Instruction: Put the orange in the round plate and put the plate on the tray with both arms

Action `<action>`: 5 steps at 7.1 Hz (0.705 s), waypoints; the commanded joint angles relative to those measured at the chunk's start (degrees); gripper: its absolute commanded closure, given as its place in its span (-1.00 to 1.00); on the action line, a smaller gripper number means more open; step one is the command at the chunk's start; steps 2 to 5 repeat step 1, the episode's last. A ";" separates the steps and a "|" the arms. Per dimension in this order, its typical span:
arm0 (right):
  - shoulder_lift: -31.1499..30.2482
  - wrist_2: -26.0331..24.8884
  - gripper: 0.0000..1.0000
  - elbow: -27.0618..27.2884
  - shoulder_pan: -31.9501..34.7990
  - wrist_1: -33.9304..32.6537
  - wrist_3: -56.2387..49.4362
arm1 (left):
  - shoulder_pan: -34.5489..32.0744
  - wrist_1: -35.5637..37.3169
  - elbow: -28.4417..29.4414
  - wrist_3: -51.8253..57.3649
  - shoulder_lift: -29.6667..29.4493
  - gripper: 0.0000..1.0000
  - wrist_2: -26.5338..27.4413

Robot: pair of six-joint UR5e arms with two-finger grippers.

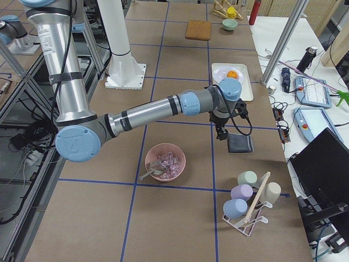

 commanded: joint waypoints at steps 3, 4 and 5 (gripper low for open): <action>0.43 -0.38 -1.00 -0.66 -0.04 0.33 -0.10 | 0.06 0.19 2.54 -0.10 -4.25 -0.96 1.65; 0.43 -0.38 -1.00 -0.66 -0.04 0.33 -0.10 | 0.06 0.19 2.54 -0.10 -4.25 -0.96 1.65; 0.43 -0.38 -1.00 -0.66 -0.04 0.33 -0.10 | 0.06 0.19 2.54 -0.10 -4.25 -0.96 1.65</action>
